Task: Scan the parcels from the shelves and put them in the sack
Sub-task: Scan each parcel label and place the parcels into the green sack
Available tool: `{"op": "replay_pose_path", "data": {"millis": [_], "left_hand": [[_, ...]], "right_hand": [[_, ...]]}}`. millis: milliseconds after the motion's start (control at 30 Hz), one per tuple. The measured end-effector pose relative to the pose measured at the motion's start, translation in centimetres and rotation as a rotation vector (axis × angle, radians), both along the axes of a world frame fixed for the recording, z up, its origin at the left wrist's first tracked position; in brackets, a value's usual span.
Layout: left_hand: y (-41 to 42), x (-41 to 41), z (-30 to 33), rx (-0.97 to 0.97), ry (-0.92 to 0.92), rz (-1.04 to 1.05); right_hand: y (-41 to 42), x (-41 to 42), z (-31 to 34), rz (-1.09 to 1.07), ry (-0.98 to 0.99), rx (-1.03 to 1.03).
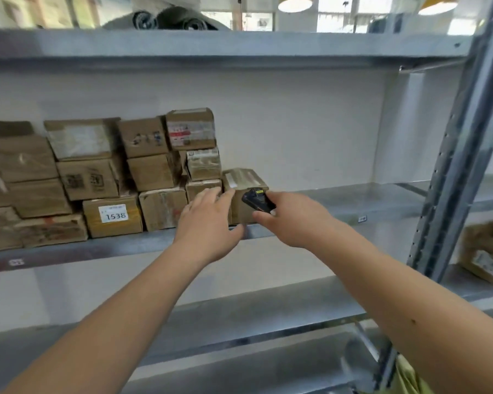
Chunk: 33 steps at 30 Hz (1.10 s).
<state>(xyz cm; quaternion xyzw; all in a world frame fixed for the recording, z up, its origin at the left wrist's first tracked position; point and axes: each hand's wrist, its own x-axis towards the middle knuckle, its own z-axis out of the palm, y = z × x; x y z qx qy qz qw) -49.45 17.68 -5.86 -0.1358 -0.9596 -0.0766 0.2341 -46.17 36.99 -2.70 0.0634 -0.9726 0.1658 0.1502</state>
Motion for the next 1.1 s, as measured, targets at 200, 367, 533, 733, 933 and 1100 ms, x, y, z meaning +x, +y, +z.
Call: {"op": "replay_pose_path", "data": {"millis": [200,367,533,733,933,1100], "left_hand": [[3.1,-4.1,1.9,0.051,0.012,0.077],[3.9,-6.1,2.5,0.055,0.042,0.11],[4.5,-7.1,2.3,0.104,0.029,0.123],[4.7,-7.3,1.6,0.356,-0.041,0.066],[4.8,-7.7,1.1,0.508,-0.053,0.089],[5.4,-8.0,0.5,0.609,-0.082,0.08]], "right_hand": [[3.2,-4.9,1.8,0.055,0.035,-0.003],[4.9,-7.7,2.2,0.073,0.039,0.009],[5.8,-9.6,2.1,0.105,0.033,-0.012],[6.4,-11.3,1.2,0.092,0.044,0.0],[6.9,-12.6,-0.1,0.029,-0.011,0.043],[6.9,-13.1,-1.1,0.011,-0.035,0.013]]}}
